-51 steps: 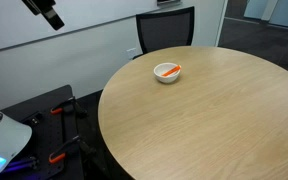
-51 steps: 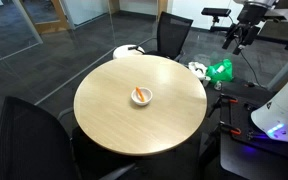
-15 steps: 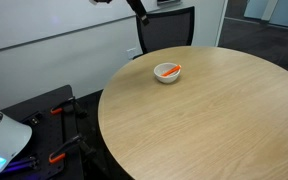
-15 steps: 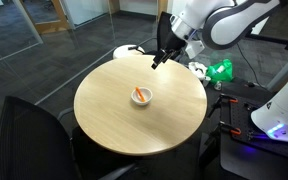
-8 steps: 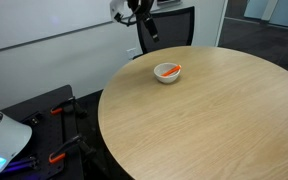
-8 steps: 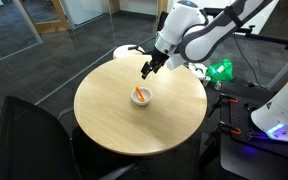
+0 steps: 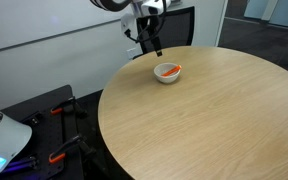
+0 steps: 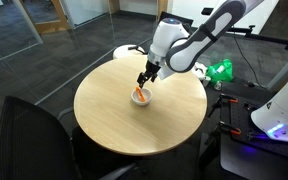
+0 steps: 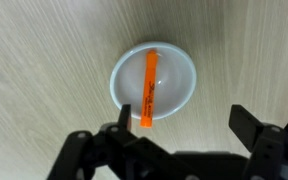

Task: Take the marker out of the bowl and put it on the table

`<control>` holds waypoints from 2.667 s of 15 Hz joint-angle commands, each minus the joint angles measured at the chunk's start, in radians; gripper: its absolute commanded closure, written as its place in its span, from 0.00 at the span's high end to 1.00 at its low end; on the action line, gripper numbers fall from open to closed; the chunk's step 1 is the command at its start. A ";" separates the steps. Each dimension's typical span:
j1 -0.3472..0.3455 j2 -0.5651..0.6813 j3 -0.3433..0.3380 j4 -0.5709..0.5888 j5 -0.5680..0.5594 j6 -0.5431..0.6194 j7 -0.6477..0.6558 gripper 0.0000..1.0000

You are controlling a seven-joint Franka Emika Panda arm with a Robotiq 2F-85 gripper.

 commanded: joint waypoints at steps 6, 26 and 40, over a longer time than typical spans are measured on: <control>0.012 0.052 0.000 0.039 0.060 -0.020 -0.021 1.00; 0.033 0.209 -0.062 0.133 0.055 0.024 -0.013 1.00; 0.020 0.359 -0.057 0.324 0.063 -0.022 -0.028 0.63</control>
